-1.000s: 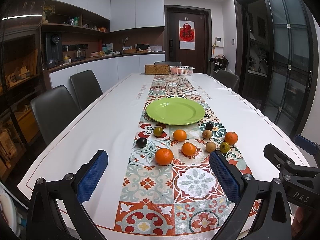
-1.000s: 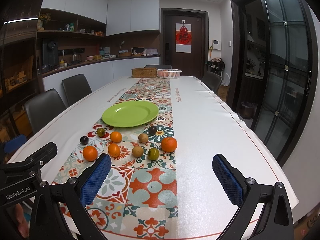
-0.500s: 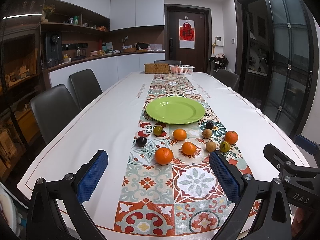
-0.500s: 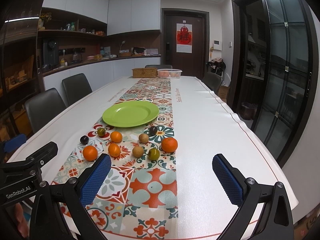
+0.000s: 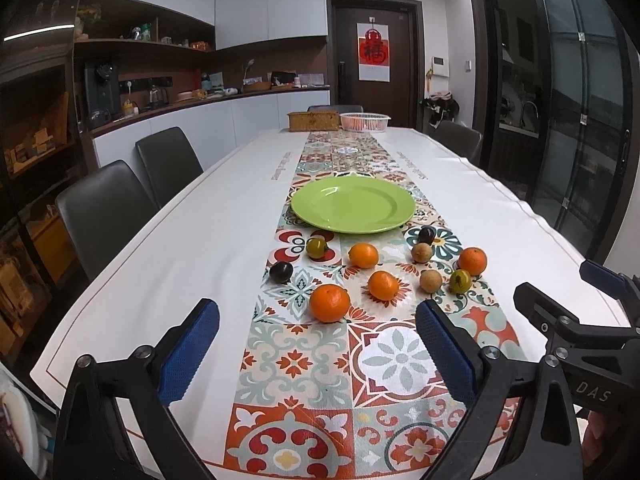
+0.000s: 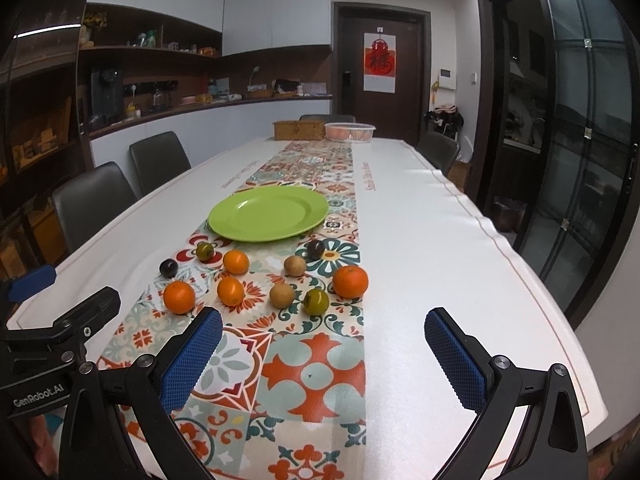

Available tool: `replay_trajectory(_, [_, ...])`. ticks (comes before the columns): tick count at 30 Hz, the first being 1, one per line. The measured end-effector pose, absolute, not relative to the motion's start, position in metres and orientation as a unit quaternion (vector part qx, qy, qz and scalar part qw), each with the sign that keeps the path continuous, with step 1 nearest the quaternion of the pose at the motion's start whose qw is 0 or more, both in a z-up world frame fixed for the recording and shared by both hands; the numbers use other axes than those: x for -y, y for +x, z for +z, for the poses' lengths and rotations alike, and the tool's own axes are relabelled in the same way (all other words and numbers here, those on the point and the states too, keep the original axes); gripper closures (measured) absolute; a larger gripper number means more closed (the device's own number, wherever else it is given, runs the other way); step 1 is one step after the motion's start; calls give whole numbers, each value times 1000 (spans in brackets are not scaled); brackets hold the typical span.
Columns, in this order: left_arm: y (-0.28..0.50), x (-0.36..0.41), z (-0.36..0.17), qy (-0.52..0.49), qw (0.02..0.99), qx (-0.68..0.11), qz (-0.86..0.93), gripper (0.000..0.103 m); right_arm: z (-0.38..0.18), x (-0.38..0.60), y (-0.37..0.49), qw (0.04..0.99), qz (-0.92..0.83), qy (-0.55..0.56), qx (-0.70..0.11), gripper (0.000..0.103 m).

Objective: Organize fruits
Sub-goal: 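Grasp a mandarin orange with the left tool while the right tool grasps a green-yellow fruit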

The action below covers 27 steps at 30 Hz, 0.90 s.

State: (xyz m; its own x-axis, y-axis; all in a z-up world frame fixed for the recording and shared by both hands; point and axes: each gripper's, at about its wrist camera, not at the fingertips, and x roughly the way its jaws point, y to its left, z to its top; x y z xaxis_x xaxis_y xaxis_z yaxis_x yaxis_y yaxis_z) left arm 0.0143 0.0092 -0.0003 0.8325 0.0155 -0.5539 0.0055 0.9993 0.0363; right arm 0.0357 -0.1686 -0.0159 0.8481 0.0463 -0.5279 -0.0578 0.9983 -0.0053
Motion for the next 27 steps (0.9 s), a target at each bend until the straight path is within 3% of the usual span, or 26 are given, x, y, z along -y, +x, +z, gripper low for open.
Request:
replay_trajectory(14, [58, -6, -37, 30, 941, -336, 0, 22, -42, 154, 76, 949, 35, -30, -312, 3])
replay_trajectory(27, [98, -13, -67, 21, 923, -385, -15, 34, -71, 149, 117, 931, 39, -29, -362, 18])
